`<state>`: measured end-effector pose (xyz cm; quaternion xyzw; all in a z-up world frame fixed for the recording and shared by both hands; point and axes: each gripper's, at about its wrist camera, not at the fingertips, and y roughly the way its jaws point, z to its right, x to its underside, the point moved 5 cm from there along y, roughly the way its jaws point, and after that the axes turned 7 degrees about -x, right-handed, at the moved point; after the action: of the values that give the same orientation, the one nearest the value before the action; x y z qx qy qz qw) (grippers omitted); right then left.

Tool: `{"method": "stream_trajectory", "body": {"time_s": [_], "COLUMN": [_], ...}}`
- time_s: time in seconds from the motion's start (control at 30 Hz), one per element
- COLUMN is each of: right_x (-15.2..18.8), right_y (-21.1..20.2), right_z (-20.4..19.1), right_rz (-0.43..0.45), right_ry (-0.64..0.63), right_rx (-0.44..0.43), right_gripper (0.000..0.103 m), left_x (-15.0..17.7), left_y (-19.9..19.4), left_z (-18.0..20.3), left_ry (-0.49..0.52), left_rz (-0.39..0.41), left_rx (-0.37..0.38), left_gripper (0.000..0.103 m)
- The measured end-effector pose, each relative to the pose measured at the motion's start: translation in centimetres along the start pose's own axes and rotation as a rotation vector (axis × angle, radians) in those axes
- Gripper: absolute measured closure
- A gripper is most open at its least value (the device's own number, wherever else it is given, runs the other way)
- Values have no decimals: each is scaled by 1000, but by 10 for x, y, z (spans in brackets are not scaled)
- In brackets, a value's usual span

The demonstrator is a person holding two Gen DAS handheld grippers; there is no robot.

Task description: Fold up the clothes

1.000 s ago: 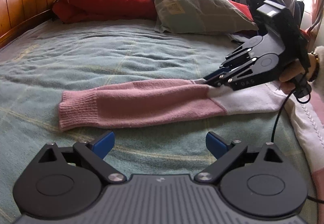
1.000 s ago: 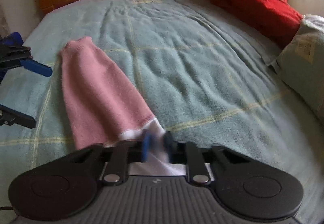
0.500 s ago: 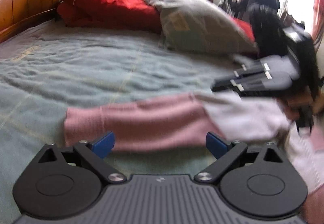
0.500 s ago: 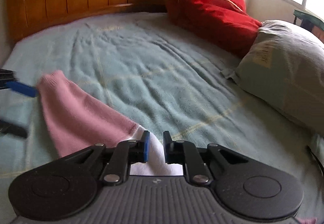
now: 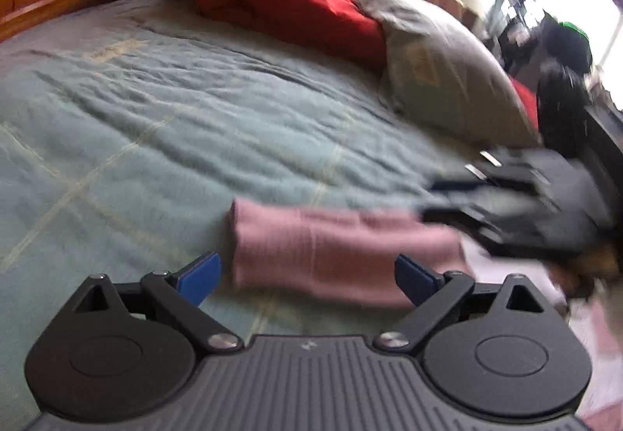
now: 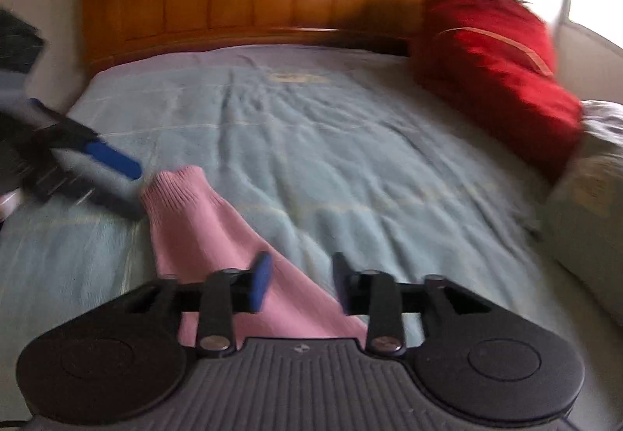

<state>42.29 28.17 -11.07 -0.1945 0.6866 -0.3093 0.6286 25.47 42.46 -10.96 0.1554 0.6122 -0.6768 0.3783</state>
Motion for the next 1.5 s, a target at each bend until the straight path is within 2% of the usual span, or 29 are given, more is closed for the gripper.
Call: {"method": "stream_trajectory", "body": {"time_s": [0.13, 0.23, 0.3, 0.4, 0.47, 0.53, 0.7, 0.77, 0.83, 0.93, 0.97, 1.07, 1.1, 1.17, 1.27, 1.37, 1.43, 1.5], "right_x": [-10, -9, -9, -7, -8, -11, -8, 6, 31, 79, 96, 137, 146, 158, 164, 166, 165, 167], "right_y": [44, 48, 48, 46, 43, 41, -11, -49, -87, -139, -154, -188, -196, -208, -220, -225, -226, -229], "right_z": [-14, -21, -25, -26, -26, -22, 5, 18, 29, 37, 38, 36, 34, 25, 9, 1, -1, -2], "right_rz": [-38, -51, -56, -66, -48, -8, 32, 33, 2, -75, -102, -132, -130, -113, -85, -63, -47, -34], "right_ry": [-65, -84, -91, -74, -82, -63, 64, 102, 147, 259, 308, 467, 512, 579, 605, 598, 600, 615], "right_rx": [-36, -74, -101, -132, -103, -39, 75, 133, 187, 247, 250, 238, 216, 181, 163, 181, 193, 193], "right_gripper": [60, 67, 67, 83, 90, 89, 70, 49, 43, 34, 27, 19, 17, 10, 8, 6, 6, 6], "left_x": [17, 22, 23, 24, 24, 23, 9, 0, -9, -23, -27, -32, -33, -34, -30, -30, -34, -38], "left_y": [-9, -7, -4, -2, -2, -2, -6, -4, 3, 26, 34, 62, 73, 93, 117, 113, 103, 95], "left_z": [-3, -8, -8, -6, -4, -1, 21, 39, 63, 110, 126, 166, 176, 187, 179, 151, 130, 105], "left_ry": [33, 38, 43, 41, 41, 42, 63, 81, 101, 96, 92, 72, 63, 48, -13, -81, -84, -80], "left_rz": [-12, -19, -22, -19, -19, -17, 4, 6, -9, -84, -111, -213, -241, -270, -336, -319, -293, -276], "left_rx": [4, -33, -33, -15, -8, -3, 59, 109, 176, 315, 364, 461, 466, 429, 394, 385, 328, 230], "left_gripper": [6, 6, 6, 6, 6, 6, 6, 6, 5, 5, 5, 5, 5, 5, 5, 5, 5, 5]}}
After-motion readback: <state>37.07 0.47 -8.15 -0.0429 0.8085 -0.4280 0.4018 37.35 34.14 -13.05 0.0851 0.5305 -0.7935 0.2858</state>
